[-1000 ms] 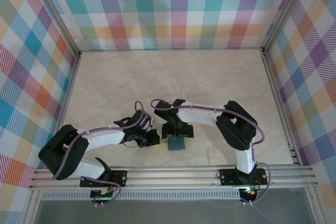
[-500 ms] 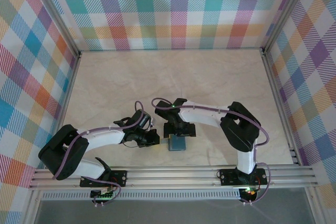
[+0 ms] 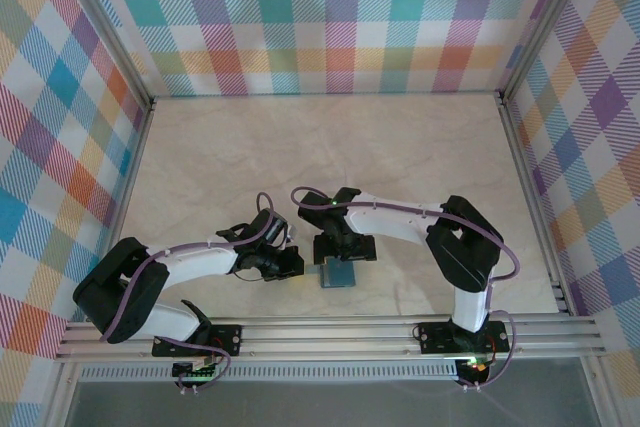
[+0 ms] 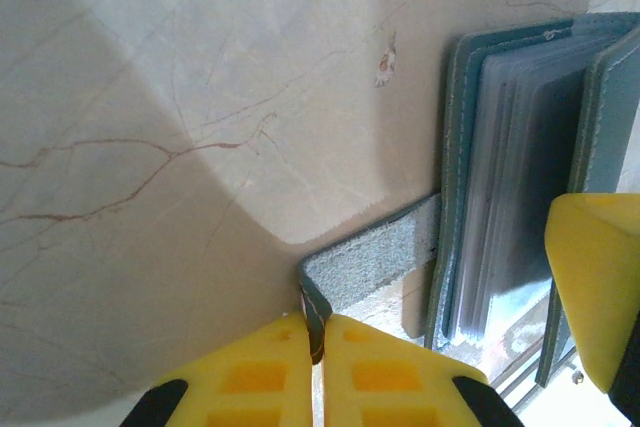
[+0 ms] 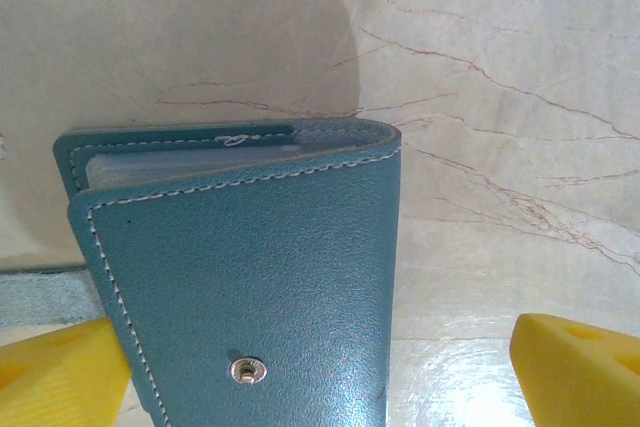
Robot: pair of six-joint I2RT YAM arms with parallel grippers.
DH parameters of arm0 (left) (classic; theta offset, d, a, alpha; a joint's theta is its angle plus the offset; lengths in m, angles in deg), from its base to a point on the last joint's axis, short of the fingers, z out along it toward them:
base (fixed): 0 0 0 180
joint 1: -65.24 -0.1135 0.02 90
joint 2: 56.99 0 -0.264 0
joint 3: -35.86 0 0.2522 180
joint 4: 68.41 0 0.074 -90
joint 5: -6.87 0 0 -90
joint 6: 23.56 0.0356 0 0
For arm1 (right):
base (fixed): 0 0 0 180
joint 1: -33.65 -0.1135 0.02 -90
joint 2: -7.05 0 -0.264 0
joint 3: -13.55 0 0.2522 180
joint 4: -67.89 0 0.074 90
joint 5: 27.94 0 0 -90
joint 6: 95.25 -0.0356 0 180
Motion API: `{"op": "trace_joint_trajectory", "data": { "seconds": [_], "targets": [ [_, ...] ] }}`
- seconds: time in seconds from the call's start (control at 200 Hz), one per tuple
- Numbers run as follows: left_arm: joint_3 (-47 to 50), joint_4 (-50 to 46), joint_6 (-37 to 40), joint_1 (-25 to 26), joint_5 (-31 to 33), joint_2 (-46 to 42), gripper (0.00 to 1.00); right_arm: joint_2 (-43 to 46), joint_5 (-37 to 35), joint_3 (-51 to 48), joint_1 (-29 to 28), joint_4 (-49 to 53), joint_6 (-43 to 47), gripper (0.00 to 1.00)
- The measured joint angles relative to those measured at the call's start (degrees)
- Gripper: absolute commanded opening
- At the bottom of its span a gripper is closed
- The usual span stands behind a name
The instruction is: Take the credit cards out of the card holder
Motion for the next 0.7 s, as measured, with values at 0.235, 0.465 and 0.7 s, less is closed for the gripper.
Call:
{"op": "trace_joint_trajectory", "data": {
  "seconds": [0.235,0.465,0.7],
  "targets": [
    [-0.17,-1.05,-0.02,0.00,0.72,-0.35,0.09,1.64,-1.36,-0.72,0.00,0.55,0.26,0.96],
    [-0.44,-6.38,0.04,-0.11,3.82,-3.28,0.09,7.15,-3.48,-2.10,0.15,3.28,2.29,0.82],
    [-1.62,-9.92,0.13,-0.22,5.73,-3.48,0.09,11.47,-2.82,-8.07,1.31,1.95,4.94,0.50]
  ]
}}
